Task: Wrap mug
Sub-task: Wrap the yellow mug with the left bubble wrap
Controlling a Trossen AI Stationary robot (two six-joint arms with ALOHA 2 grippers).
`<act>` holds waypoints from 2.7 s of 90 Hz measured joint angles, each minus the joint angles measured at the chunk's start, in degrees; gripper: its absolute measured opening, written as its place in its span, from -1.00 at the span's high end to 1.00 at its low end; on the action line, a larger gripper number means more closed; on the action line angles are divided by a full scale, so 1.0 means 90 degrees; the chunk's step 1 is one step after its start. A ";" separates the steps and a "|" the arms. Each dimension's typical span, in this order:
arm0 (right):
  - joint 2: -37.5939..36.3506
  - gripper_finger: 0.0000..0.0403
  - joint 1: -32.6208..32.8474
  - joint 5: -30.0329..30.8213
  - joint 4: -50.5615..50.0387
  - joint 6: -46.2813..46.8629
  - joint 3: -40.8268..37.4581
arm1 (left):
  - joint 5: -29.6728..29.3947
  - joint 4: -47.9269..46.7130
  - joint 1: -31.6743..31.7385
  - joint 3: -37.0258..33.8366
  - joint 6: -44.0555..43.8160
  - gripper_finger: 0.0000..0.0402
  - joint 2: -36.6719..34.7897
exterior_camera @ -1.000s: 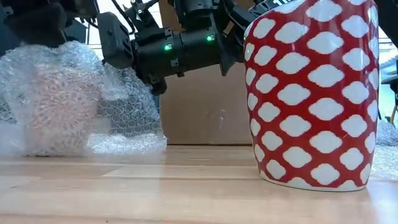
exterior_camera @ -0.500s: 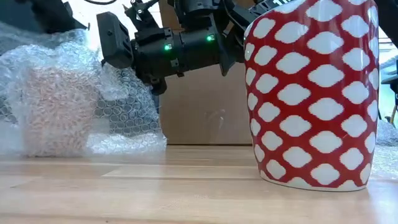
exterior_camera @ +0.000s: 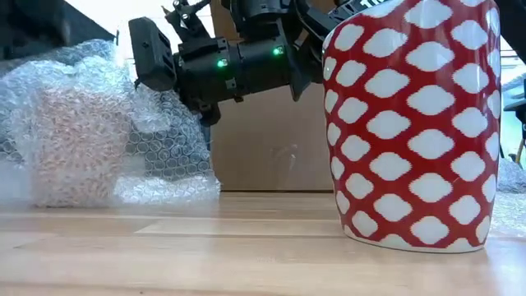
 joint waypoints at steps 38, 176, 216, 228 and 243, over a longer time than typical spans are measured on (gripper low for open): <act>0.0094 1.00 -0.0007 -0.0022 -0.0323 -0.0030 -0.0040 | -0.1384 0.2778 -0.0269 -0.0100 0.1081 0.10 0.0257; 0.0002 1.00 0.0389 -0.0008 -0.2750 -0.1111 0.1557 | -0.0569 0.3726 -0.0663 -0.0430 0.0174 0.10 0.2468; 0.0002 1.00 0.0391 0.0044 -0.2752 -0.1245 0.1557 | -0.1968 0.3086 -0.0854 0.0405 0.0355 0.10 0.1417; 0.0002 1.00 0.0391 0.0044 -0.2749 -0.1245 0.1557 | -0.2006 0.3053 -0.0852 0.0405 0.0350 0.10 0.1418; 0.0002 1.00 0.0391 0.0044 -0.2749 -0.1245 0.1557 | -0.2077 0.3115 -0.0852 0.0405 0.0348 0.10 0.1418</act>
